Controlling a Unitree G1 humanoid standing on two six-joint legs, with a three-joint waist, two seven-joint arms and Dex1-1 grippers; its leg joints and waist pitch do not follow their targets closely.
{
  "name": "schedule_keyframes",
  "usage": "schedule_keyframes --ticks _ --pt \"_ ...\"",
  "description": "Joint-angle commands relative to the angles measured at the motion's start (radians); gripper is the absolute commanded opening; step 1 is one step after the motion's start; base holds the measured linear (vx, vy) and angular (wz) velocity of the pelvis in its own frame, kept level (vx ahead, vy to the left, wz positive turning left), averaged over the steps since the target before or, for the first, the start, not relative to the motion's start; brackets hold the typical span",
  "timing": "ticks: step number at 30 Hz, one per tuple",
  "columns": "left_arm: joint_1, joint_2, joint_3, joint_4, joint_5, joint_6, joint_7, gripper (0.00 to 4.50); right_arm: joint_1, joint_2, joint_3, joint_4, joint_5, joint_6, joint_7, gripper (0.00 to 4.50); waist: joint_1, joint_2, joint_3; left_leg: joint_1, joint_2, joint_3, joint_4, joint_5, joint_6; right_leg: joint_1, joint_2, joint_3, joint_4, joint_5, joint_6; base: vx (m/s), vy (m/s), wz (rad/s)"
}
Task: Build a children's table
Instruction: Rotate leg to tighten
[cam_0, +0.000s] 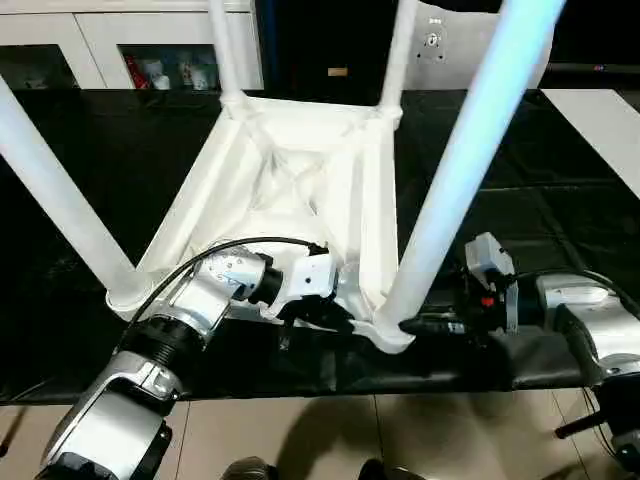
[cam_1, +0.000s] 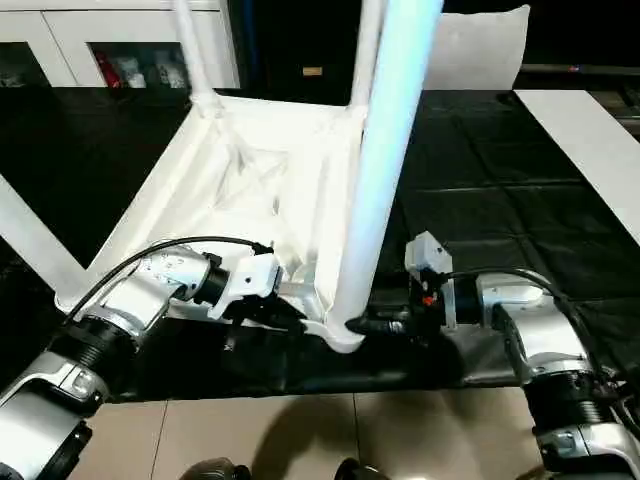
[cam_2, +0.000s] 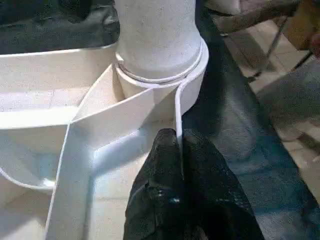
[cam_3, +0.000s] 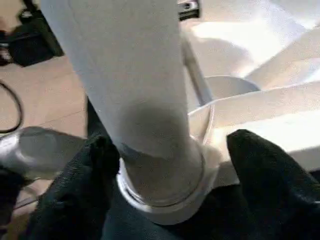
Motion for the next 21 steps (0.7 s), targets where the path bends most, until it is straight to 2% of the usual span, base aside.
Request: schedule_keyframes --ticks 1,2,6,10,13,14,21 --pt "-0.013 -0.007 -0.028 -0.018 -0.009 -0.031 -0.052 0.0 -0.018 0.005 0.009 0.004 0.012 -0.015 0.024 3.31 -0.004 -0.018 -0.078 0.005 0.091 -0.04 -0.063 -0.035 0.127 0.069 -0.105 0.095 -0.051 -0.283 -0.088 0.0 0.0 0.0" --pt "-0.011 -0.006 -0.031 -0.017 -0.013 -0.037 -0.062 0.0 -0.023 0.012 0.018 0.016 0.008 -0.024 0.036 3.31 -0.002 -0.015 -0.079 0.006 0.091 -0.039 -0.063 -0.033 0.126 0.069 -0.106 0.096 -0.051 -0.279 -0.09 0.0 0.0 0.0" --pt "-0.009 -0.004 -0.035 -0.019 -0.016 -0.042 -0.069 0.0 -0.03 0.021 0.032 0.027 0.006 -0.025 0.05 3.04 -0.002 -0.016 -0.08 0.005 0.091 -0.04 -0.063 -0.031 0.122 0.069 -0.106 0.096 -0.048 -0.271 -0.096 0.0 0.0 0.0" --pt "-0.01 -0.002 -0.033 -0.016 -0.016 -0.047 -0.079 0.0 -0.038 0.026 0.044 0.034 0.014 -0.011 0.076 2.54 -0.001 -0.013 -0.08 0.004 0.093 -0.041 -0.062 -0.02 0.128 0.069 -0.105 0.097 -0.043 -0.243 -0.104 0.0 0.0 0.0" --pt "-0.011 0.0 -0.031 -0.01 -0.014 -0.05 -0.084 0.0 -0.037 0.025 0.053 0.029 0.02 0.006 0.098 2.44 -0.001 -0.014 -0.08 0.005 0.093 -0.041 -0.062 -0.021 0.13 0.07 -0.105 0.096 -0.044 -0.243 -0.104 0.0 0.0 0.0" --pt "-0.011 0.0 -0.03 -0.009 -0.015 -0.05 -0.085 0.0 -0.037 0.025 0.053 0.028 0.021 0.007 0.099 2.25 -0.001 -0.014 -0.079 0.005 0.093 -0.04 -0.062 -0.023 0.13 0.07 -0.105 0.097 -0.045 -0.246 -0.104 0.0 0.0 0.0" --pt "-0.01 -0.011 -0.015 -0.007 -0.029 -0.017 -0.061 0.0 0.01 0.041 0.055 -0.051 0.075 0.074 0.104 2.06 0.003 -0.01 -0.077 0.008 0.094 -0.041 -0.065 -0.042 0.113 0.07 -0.105 0.098 -0.051 -0.268 -0.093 0.0 0.0 0.0"
